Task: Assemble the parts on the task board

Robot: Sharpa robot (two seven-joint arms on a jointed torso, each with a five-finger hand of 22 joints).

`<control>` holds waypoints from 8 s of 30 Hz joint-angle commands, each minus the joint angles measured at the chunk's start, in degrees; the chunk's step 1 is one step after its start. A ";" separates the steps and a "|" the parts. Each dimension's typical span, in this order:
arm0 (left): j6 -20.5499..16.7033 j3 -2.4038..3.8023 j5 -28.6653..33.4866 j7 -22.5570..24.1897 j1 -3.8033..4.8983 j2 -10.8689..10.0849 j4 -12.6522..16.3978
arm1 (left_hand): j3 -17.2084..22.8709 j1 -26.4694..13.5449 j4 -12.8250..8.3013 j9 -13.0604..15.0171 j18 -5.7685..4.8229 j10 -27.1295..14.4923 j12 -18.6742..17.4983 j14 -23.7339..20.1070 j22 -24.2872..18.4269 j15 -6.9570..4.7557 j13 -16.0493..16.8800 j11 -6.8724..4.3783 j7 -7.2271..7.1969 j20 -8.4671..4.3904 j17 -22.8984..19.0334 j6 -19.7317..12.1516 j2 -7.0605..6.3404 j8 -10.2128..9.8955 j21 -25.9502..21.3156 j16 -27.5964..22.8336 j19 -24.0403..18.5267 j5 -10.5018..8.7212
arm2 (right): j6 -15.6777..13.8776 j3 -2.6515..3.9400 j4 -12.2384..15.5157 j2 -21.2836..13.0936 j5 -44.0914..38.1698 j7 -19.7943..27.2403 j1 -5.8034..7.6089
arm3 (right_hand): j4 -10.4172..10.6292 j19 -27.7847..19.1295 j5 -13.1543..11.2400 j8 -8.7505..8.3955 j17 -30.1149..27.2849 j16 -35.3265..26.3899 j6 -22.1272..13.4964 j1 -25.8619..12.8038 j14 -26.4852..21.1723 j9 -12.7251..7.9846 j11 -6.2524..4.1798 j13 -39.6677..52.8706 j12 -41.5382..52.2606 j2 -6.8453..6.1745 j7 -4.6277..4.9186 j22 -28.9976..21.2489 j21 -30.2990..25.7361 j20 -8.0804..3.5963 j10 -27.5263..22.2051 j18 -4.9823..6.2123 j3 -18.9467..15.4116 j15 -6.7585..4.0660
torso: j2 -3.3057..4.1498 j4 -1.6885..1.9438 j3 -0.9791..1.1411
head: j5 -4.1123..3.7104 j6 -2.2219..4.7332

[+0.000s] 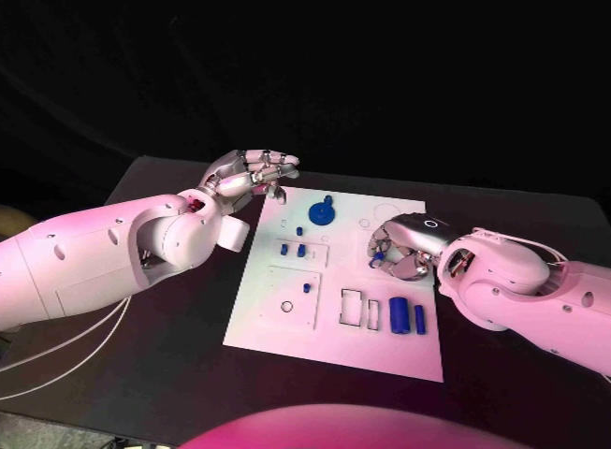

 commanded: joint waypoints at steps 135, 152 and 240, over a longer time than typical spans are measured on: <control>0.88 -0.03 -0.28 -0.12 0.04 2.21 -0.95 | -0.07 0.25 -0.13 -0.06 0.36 -0.19 -0.35 0.44 -0.07 0.00 0.05 -0.06 0.24 0.12 -0.07 -0.12 0.86 -0.50 -0.11 0.65 0.68 0.05 | -16.63 -0.07 4.05 8.18 6.26 10.49 -6.54 | -1.90 -2.88 2.31 -4.10 -5.57 -1.82 -8.60 -4.23 -1.78 -1.57 2.68 -0.94 -3.33 -5.26 3.72 -2.54 -5.07 2.45 -8.79 0.54 -1.08 2.60 | -0.30 -0.07 -0.10 | 1.13 0.06; 1.12 -0.68 -0.28 -0.14 0.03 1.66 -0.85 | -0.08 0.24 -0.13 -0.07 0.36 -0.21 -0.38 0.44 -0.07 0.01 0.05 -0.04 0.25 0.12 -0.07 -0.15 0.85 -0.52 -0.11 0.66 0.69 0.05 | -8.31 0.04 11.09 -12.14 30.14 1.73 -0.94 | 5.32 5.91 7.12 4.80 11.18 6.56 -7.31 -9.38 2.43 5.27 -2.75 35.80 34.61 -4.36 -0.89 8.42 9.84 -1.86 7.62 -2.86 -10.41 -1.82 | -0.69 -1.51 0.14 | -4.55 1.16; 2.06 -1.03 -0.28 -0.73 0.00 1.02 -0.65 | -0.38 -0.41 0.29 -0.07 0.34 -0.16 -0.48 0.45 -0.15 0.09 0.11 0.02 0.31 0.20 -0.10 -0.20 0.82 -0.62 -0.22 0.76 0.72 0.05 | -19.11 -0.64 15.81 -10.67 21.02 -11.71 -10.66 | 16.15 6.85 16.31 10.86 20.49 9.64 -6.97 -3.88 3.69 13.75 -4.43 67.88 59.79 0.61 -2.86 10.68 11.07 -2.54 13.56 -3.24 -22.02 -3.05 | -0.95 -1.92 -0.08 | -5.88 1.19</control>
